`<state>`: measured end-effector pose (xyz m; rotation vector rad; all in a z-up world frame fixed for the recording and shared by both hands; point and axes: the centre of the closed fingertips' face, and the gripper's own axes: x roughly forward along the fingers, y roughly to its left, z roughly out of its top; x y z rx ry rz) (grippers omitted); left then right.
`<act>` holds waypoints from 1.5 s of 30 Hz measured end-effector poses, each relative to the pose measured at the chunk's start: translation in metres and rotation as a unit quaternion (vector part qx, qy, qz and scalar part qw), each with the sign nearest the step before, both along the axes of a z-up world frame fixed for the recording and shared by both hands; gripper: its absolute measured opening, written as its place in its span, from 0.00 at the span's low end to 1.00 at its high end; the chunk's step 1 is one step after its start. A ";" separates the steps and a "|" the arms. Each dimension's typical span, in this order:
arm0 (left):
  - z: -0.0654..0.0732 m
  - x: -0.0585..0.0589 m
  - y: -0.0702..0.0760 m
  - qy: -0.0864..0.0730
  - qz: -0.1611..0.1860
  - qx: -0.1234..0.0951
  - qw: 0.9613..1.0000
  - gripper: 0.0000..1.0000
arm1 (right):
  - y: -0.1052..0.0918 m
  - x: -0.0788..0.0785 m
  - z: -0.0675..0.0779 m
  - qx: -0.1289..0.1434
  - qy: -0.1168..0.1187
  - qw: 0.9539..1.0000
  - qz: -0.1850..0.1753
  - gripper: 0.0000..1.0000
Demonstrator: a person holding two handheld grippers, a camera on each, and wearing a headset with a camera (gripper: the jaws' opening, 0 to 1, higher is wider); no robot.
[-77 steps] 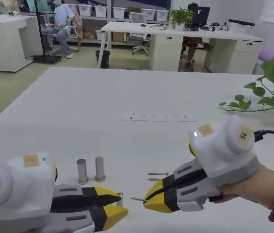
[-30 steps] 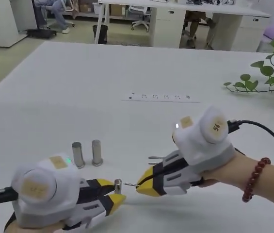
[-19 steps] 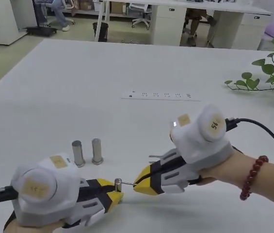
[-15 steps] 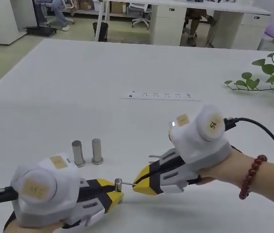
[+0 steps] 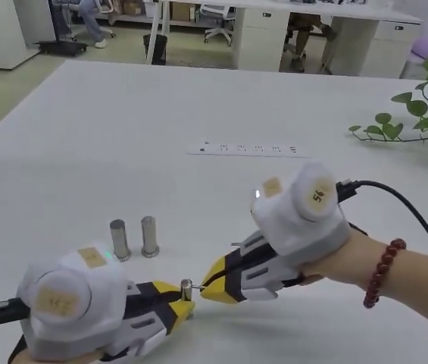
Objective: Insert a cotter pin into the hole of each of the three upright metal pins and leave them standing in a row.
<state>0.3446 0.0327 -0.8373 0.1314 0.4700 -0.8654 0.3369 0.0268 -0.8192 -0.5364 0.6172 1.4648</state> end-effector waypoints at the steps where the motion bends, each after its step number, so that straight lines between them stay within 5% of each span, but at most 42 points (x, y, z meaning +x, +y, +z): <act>1: 0.000 0.000 0.000 0.000 0.000 0.000 1.000 0.07 | 0.000 0.000 0.000 -0.001 -0.002 1.000 0.002 0.03; 27: 0.000 0.001 0.001 0.002 0.018 -0.007 1.000 0.07 | 0.009 0.002 0.000 0.001 -0.018 1.000 -0.005 0.04; 36: 0.000 0.001 0.000 0.002 0.020 -0.008 1.000 0.07 | 0.002 0.000 0.002 -0.004 -0.013 1.000 -0.022 0.11; 45: 0.000 0.001 -0.001 0.005 0.024 -0.010 1.000 0.07 | -0.003 0.003 0.003 -0.023 -0.039 0.999 -0.024 0.06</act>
